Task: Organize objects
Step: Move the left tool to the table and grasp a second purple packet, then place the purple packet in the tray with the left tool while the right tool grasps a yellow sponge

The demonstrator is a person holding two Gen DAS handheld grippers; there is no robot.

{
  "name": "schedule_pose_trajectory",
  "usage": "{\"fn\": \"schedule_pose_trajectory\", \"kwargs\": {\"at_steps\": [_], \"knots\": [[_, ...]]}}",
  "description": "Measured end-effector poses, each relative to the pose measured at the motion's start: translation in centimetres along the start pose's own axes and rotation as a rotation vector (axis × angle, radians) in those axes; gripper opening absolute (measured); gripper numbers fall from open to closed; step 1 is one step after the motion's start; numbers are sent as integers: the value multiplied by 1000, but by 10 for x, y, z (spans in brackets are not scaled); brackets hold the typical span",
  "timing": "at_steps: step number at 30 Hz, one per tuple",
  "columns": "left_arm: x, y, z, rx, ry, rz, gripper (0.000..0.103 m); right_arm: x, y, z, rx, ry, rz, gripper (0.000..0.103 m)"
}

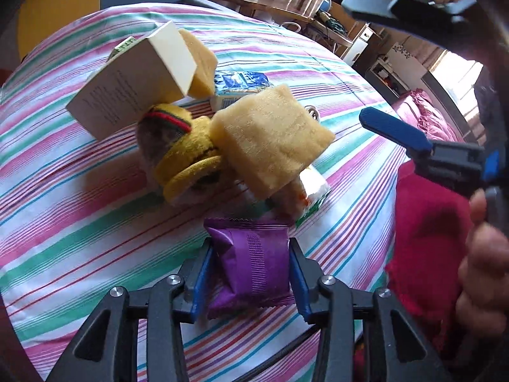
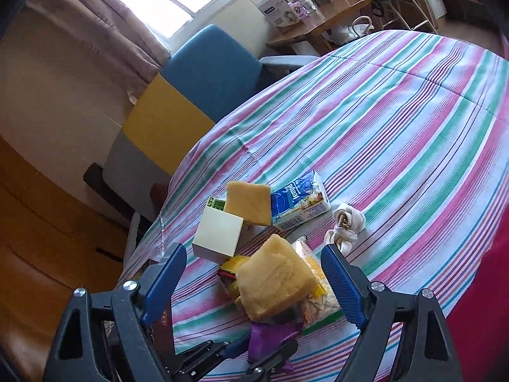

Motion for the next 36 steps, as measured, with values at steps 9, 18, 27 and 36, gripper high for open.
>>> {"fn": "schedule_pose_trajectory", "kwargs": {"at_steps": [9, 18, 27, 36], "knots": [[-32, 51, 32, 57, -80, 52, 43, -5, -4, -24, -103, 136, 0, 87], [-55, 69, 49, 120, -123, 48, 43, -14, 5, -50, -209, 206, 27, 87], [-65, 62, 56, 107, -138, 39, 39, -20, 18, -79, -283, 230, 150, 66], [-69, 54, 74, 62, -181, 28, 34, -24, 38, -78, -323, 192, 307, 60]]}}
Point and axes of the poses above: each gripper's, at about its wrist camera, not at the fingertips, and z roughly against the way its jaws point, y to its left, x to its top, the point moved 3 cm from there along -z, roughly the way its jaws point, and after that the axes turned 1 degree about z, right-handed, at the moved point
